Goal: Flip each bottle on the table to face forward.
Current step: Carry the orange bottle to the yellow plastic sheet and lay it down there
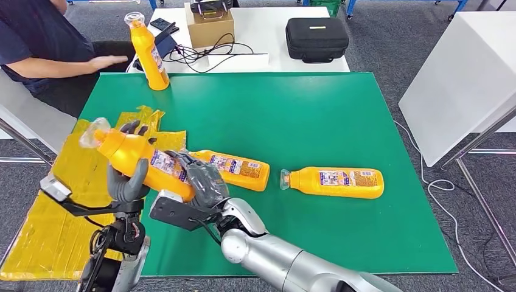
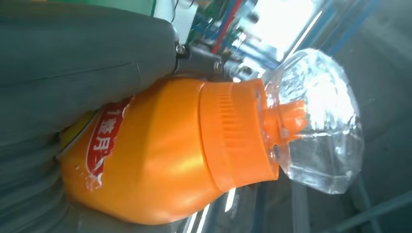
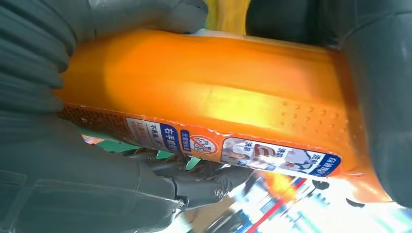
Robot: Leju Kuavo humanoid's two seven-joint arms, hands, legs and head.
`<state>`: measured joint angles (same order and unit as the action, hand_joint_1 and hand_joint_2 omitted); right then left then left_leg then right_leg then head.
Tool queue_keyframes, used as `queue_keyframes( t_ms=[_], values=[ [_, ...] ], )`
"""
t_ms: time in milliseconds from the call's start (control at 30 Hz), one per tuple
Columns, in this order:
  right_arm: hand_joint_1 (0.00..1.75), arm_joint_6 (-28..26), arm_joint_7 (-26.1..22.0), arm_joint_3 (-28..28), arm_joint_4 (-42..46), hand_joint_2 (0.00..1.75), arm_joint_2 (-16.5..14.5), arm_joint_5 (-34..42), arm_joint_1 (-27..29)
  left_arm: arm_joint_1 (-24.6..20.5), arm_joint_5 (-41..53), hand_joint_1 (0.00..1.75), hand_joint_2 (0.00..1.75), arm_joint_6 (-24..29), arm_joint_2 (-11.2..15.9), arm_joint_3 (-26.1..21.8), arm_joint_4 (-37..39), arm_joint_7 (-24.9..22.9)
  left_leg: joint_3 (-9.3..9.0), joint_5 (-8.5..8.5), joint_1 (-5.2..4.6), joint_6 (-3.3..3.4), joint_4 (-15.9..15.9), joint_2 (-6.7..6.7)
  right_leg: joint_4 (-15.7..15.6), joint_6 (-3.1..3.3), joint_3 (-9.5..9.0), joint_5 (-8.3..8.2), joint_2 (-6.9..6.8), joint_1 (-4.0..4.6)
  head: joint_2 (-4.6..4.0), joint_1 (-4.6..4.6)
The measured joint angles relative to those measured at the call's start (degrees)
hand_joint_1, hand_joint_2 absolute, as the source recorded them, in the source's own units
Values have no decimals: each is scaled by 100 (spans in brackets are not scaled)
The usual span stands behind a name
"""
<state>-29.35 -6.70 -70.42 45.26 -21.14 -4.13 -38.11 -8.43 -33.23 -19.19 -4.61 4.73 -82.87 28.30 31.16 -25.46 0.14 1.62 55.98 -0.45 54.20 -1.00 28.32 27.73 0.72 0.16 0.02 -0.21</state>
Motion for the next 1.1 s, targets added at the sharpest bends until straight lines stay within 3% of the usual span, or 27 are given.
queue_keyframes(
  t_ms=[67,167,233,333,400,533,767,833,900,967,1100],
  values=[
    [175,213,77,-260,188,175,-28,41,-62,399,66,175,175,38,-100,-405,-500,-7,3,-4,1,-4,-1,14,1,1,8,1,12,3,0,0],
    [175,736,211,-763,689,175,-80,-118,-118,1549,391,175,175,314,-556,-1219,-1947,77,17,-13,5,-16,-2,33,-2,3,35,4,35,4,0,0],
    [175,826,185,-853,812,175,-95,-183,-100,1917,539,175,175,579,-725,-1277,-2421,179,28,-13,5,-16,-2,19,-4,3,44,5,25,1,0,1],
    [175,677,37,-871,829,175,-97,-140,-76,2188,606,175,175,721,-762,-1148,-2734,234,28,-11,4,-14,-2,14,-6,3,52,4,20,-2,0,-1],
    [175,406,-155,-812,667,175,-78,-42,-67,2097,562,175,175,527,-699,-995,-2605,212,20,-5,3,-8,-2,1,-8,4,72,3,3,-4,0,-1],
    [175,68,-698,-497,84,175,-56,137,-68,1426,519,175,175,220,-557,-682,-1800,228,17,20,2,-10,-2,-36,-5,8,27,-14,-34,-3,0,3],
    [175,-21,-691,-297,-265,175,-47,118,-64,1041,499,175,175,205,-424,-466,-1225,245,25,30,2,-10,0,-2,-4,19,36,-35,-6,-1,0,1],
    [92,-64,-656,-288,-293,175,-47,113,-62,1011,482,175,175,196,-403,-445,-1169,218,30,30,2,-10,0,-2,-4,19,42,-35,-6,-1,0,1],
    [4,-153,-643,-272,-342,87,-47,108,-61,954,452,175,175,165,-383,-416,-1095,167,35,31,2,-10,0,-2,-4,19,48,-35,-6,0,0,0],
    [0,-210,-720,-203,-455,0,-47,101,-75,845,420,175,175,115,-363,-363,-967,132,39,32,3,-11,0,-5,-4,19,50,-35,-7,0,0,1],
    [0,-203,-910,32,-702,0,-43,-126,-122,748,362,175,175,91,-326,-306,-784,163,41,34,3,-12,-1,6,-2,19,49,-38,2,1,0,2]
  ],
)
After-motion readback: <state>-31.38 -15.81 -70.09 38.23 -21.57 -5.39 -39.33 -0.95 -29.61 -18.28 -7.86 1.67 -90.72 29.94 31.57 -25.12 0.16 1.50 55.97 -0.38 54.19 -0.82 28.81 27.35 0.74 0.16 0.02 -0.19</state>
